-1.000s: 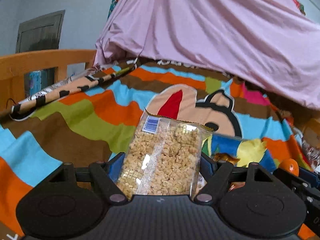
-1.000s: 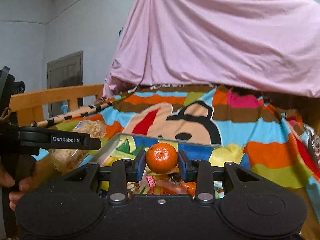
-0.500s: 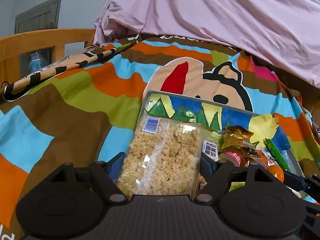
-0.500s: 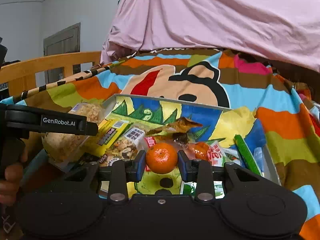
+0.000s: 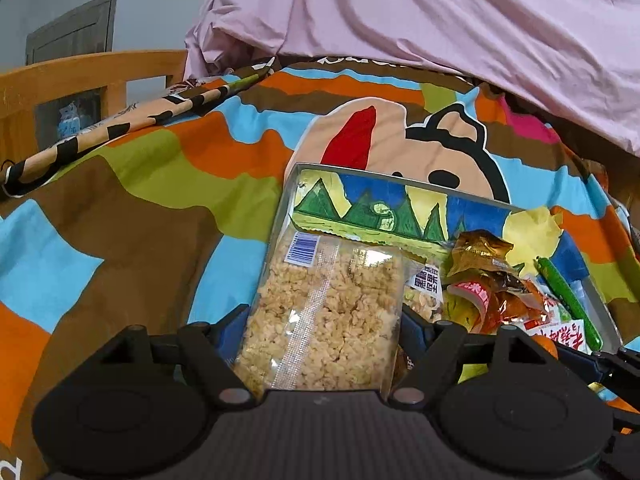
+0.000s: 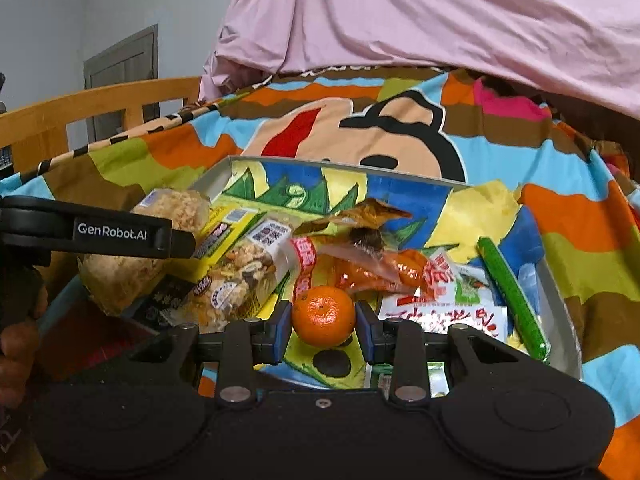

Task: Organize snacks
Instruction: 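Lower both snacks into the tray and open both tools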

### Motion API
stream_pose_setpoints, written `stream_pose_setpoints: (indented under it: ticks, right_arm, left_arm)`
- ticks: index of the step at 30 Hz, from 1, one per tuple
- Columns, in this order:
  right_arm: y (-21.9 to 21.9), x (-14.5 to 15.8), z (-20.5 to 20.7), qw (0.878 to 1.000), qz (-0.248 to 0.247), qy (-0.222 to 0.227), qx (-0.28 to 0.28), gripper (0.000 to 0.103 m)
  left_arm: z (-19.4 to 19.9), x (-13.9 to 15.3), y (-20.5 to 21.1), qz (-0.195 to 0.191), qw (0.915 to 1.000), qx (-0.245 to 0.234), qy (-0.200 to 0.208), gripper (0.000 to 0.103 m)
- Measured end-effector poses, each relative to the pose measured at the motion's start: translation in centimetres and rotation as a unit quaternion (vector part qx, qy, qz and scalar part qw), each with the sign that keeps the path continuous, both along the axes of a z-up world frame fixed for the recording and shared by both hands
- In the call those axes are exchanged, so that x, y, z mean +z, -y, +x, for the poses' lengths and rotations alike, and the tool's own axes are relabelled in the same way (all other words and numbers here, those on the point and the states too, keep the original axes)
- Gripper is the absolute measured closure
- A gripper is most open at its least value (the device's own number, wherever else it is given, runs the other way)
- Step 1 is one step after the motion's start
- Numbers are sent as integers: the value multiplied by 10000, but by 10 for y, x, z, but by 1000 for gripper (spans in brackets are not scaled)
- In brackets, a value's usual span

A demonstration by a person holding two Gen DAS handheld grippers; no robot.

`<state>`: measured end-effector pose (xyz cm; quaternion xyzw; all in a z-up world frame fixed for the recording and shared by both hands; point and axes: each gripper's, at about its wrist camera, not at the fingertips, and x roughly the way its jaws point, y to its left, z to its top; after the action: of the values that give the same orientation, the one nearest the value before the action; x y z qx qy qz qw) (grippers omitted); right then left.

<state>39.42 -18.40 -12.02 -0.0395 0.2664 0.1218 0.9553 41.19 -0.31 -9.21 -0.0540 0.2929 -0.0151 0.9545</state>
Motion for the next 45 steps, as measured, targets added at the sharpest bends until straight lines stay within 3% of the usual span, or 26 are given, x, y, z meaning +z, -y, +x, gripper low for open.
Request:
stream_pose_setpoints:
  ticks: [20,28,45]
  right_arm:
    - [-2,-10,1,9997,13,-239,32,67]
    - [-1,-10,2,9997,21,-244,27,67]
    - [0,-12,2,9996,41,-275,2,66]
  left_arm:
    - [-2,-1,3,134,9999,6,22,23]
    - [-4,-6,13,309,9993,-208,-96,23]
    - [-2,-9,10,143,9995,-196,-193,22]
